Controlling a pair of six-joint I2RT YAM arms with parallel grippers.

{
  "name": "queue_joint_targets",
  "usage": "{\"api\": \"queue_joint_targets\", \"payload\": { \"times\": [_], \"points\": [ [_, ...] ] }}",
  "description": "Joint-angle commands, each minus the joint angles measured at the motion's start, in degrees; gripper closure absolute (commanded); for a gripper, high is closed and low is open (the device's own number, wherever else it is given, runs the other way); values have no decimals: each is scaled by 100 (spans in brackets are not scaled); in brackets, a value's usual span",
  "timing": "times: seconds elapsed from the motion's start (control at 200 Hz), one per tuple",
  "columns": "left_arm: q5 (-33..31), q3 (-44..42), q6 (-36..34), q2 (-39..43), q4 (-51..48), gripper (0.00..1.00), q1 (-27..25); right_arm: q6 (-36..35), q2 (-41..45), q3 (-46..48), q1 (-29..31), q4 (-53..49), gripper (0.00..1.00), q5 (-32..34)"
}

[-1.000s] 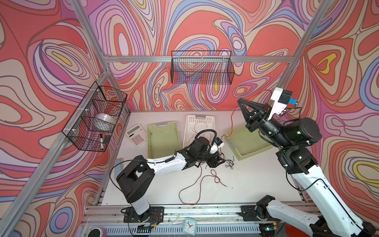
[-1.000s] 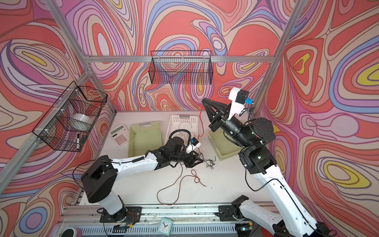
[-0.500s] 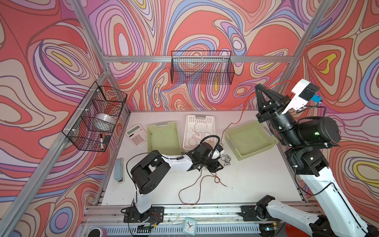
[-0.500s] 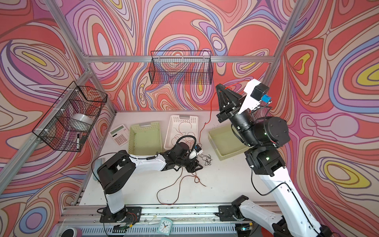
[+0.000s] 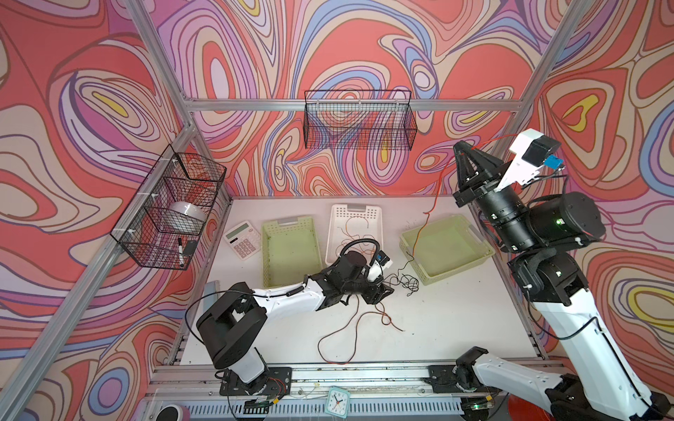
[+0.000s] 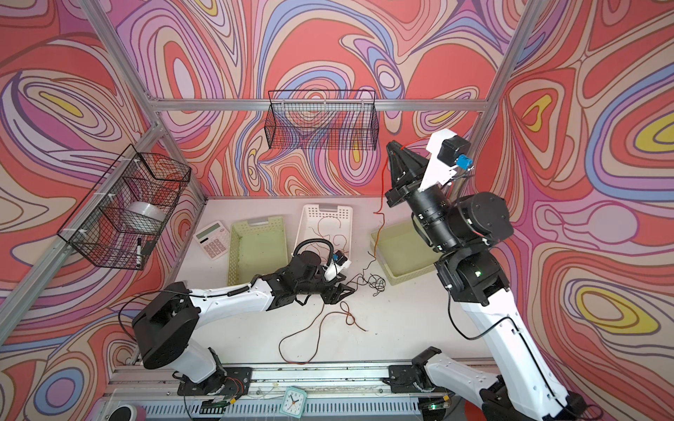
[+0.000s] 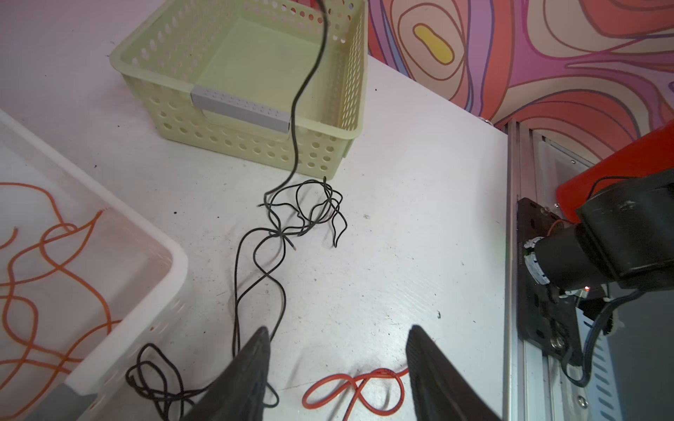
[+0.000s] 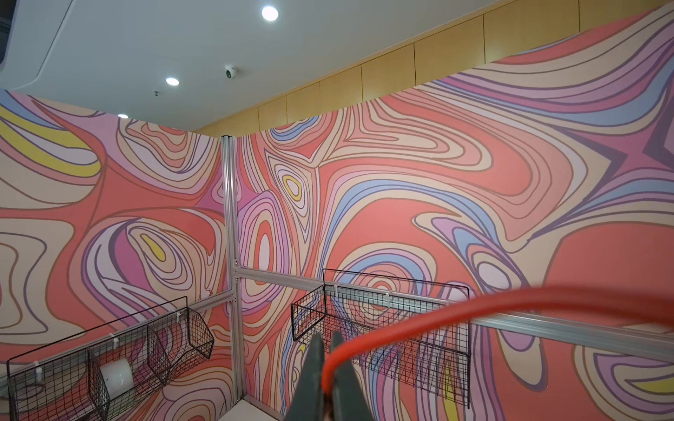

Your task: Untangle the cables

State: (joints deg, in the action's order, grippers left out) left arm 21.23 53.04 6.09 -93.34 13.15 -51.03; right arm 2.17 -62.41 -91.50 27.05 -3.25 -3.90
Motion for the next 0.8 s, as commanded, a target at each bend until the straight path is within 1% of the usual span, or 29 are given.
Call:
{"api": "queue_joint_targets", "payload": {
  "times": [0.0, 0.03, 0.085, 0.105, 0.12, 0.21, 0.295, 0.34, 0.396, 0.461, 0.501, 0.541, 0.551, 0.576, 0.596, 0.631, 0.691, 0.796],
  "points": [
    [-112, 371, 27, -316, 428, 29, -22, 79, -88, -165, -15, -49, 100, -282],
    [-115, 448, 79, -388, 626, 25, -23, 153, -80, -141, -15, -2, 100, -330],
    [-143, 557, 183, -555, 992, 11, -24, 250, -48, -84, -15, 47, 100, -360],
    [-174, 606, 216, -620, 1084, 3, -26, 278, -30, -64, -13, 63, 100, -362],
    [-197, 649, 217, -664, 1113, 1, -22, 300, -14, -54, -13, 67, 100, -355],
    [-410, 865, 251, -932, 1343, 0, -35, 364, 35, -44, -13, -3, 100, -339],
    [-312, 1042, 261, -1270, 1605, 3, -35, 401, 69, -35, -15, -15, 100, -323],
    [-185, 1206, 269, -1468, 1570, 10, -34, 406, 71, -43, -15, -18, 100, -297],
    [-25, 1370, 283, -1706, 1569, 26, -22, 426, 63, -35, -15, 2, 100, -289],
    [31, 1489, 355, -1977, 1666, 36, -22, 398, 71, 25, -15, 135, 100, -296],
    [64, 1529, 405, -2121, 1768, 44, -24, 367, 50, 21, -11, 153, 100, -221],
    [58, 1527, 463, -2207, 1858, 64, -22, 300, 21, -7, -15, 133, 100, -95],
    [46, 1519, 481, -2219, 1878, 67, -22, 281, 13, -12, -15, 125, 100, -67],
    [5, 1497, 510, -2234, 1908, 82, -24, 237, 0, -15, -13, 123, 100, 37],
    [-19, 1467, 509, -2228, 1926, 89, -29, 194, -7, -16, -12, 115, 100, 133],
    [-44, 1384, 505, -2178, 1937, 99, -37, 97, -16, 4, -15, 105, 100, 316],
    [-27, 1174, 458, -1979, 1914, 100, -32, -174, -41, 60, -14, 81, 100, 625],
    [30, 565, 402, -1434, 1815, 100, -33, -809, -229, 109, -15, -37, 100, 1285]
  ]
}}
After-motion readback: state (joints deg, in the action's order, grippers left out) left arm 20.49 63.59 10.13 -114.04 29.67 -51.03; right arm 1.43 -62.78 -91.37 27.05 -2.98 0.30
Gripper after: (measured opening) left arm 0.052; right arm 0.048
